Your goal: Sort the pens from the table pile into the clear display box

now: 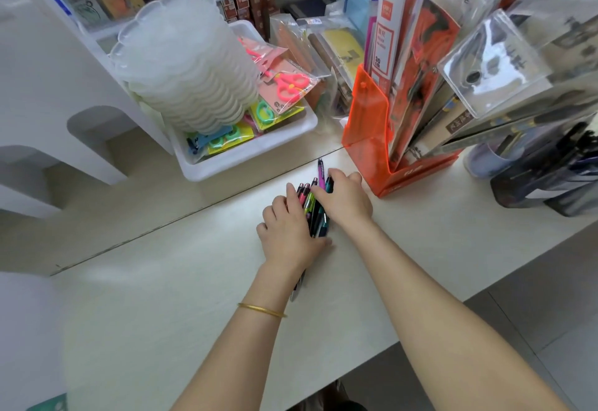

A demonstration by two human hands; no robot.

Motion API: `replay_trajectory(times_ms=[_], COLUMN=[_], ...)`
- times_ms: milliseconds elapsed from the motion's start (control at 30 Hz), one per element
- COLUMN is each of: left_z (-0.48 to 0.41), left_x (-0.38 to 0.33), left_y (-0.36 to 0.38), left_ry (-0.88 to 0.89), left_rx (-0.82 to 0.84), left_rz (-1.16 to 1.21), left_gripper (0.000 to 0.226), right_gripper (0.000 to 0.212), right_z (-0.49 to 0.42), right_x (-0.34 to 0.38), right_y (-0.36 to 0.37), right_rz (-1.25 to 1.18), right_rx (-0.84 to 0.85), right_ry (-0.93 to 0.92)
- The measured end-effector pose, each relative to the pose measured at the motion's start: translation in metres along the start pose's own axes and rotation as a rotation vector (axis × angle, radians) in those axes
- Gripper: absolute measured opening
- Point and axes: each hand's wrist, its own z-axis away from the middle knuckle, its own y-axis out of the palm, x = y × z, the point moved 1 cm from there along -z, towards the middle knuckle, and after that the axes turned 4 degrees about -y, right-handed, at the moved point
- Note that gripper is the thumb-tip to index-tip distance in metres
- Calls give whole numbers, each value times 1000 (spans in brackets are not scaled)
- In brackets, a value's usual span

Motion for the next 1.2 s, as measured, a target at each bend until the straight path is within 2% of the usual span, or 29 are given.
replay_trajectory(times_ms=[100, 233, 333, 433, 567, 633, 700, 800, 967, 1033, 1133, 1200], left_z=[10, 5, 3, 7, 10, 10, 8, 7, 11, 8, 6, 6], left_x=[10, 26, 28, 23, 24, 27, 29, 24, 12, 12, 11, 10], left_y=[4, 2, 2, 8, 15, 14, 14, 13, 17, 17, 17, 16], left_ry=[17, 101, 117, 162, 220, 229, 221, 178, 180, 196, 236, 247], left_rx=[-10, 34, 41, -48, -84, -71, -43, -63, -71, -40, -12, -28], left_rz=[-38, 69, 153, 52, 25, 55, 108, 144, -57, -58, -70, -85], left_gripper=[119, 106, 97, 101, 110, 108, 101, 88, 100, 99, 96, 91], right_gripper=[47, 47, 61, 73, 56, 59, 56, 33, 21, 23, 39, 37], right_z=[2, 19, 33, 46, 58, 66, 73, 80, 82, 79, 69, 66], right_x=[-3, -14, -12, -12, -25, -34, -41, -39, -26, -29, -35, -30], right_y=[-1, -2, 1, 7, 7, 5, 6, 10, 6, 2, -2, -3], right_rz=[-75, -165, -209, -329, -482, -517, -499, -379, -804, -732, -387, -498], right_rx=[29, 39, 66, 56, -32, -49, -35, 45, 232, 222, 39, 56], right_ry=[-24, -34, -54, -17, 94, 151, 176, 133, 330, 316, 227, 265])
